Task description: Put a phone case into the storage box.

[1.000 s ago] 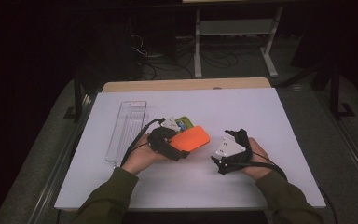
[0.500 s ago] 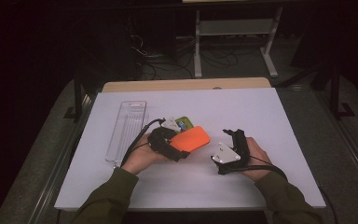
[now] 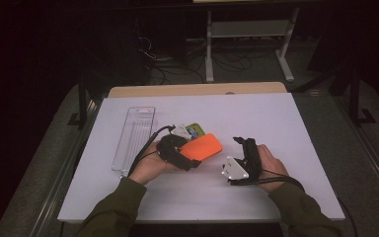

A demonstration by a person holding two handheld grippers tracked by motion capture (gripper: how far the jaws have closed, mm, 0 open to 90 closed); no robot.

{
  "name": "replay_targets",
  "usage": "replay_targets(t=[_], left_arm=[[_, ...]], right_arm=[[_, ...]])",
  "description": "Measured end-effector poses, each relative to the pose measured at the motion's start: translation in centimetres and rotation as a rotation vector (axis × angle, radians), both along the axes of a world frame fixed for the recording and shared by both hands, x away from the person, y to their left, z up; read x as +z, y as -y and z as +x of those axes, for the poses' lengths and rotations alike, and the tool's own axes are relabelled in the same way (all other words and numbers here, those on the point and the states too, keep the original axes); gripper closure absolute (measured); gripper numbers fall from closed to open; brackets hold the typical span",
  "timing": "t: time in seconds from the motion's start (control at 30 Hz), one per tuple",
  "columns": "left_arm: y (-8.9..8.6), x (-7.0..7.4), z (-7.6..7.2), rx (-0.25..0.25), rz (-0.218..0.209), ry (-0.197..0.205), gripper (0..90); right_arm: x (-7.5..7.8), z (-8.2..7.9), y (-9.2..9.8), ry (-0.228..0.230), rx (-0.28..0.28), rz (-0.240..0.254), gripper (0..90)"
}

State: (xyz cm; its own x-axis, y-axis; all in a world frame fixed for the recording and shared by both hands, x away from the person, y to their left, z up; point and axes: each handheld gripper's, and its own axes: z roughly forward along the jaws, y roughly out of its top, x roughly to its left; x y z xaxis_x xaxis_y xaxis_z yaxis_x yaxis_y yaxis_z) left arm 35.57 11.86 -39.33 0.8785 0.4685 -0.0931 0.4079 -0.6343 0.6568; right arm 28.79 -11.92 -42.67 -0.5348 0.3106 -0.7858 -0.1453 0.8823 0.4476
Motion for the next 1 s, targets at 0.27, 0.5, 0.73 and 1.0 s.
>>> replay_targets(t=[0.27,0.5,0.73,1.0], left_arm=[[0.0,0.0,0.0,-0.007,0.003,-0.001,15.9],[0.2,0.1,-0.1,-0.002,-0.011,-0.009,15.8],[0.6,0.3,-0.3,-0.032,0.014,0.000,15.8],[1.3,0.3,-0.7,-0.040,0.003,-0.007,15.8]], right_arm=[[-0.2,-0.6,-0.7,0.094,0.020,-0.054,2.2],[-0.3,-0.9,-1.3,0.153,0.045,-0.093,2.1],[-0.6,-1.4,-2.1,0.189,0.056,-0.109,2.1],[-0.9,-1.6,-3.0,0.268,0.084,-0.157,1.2]])
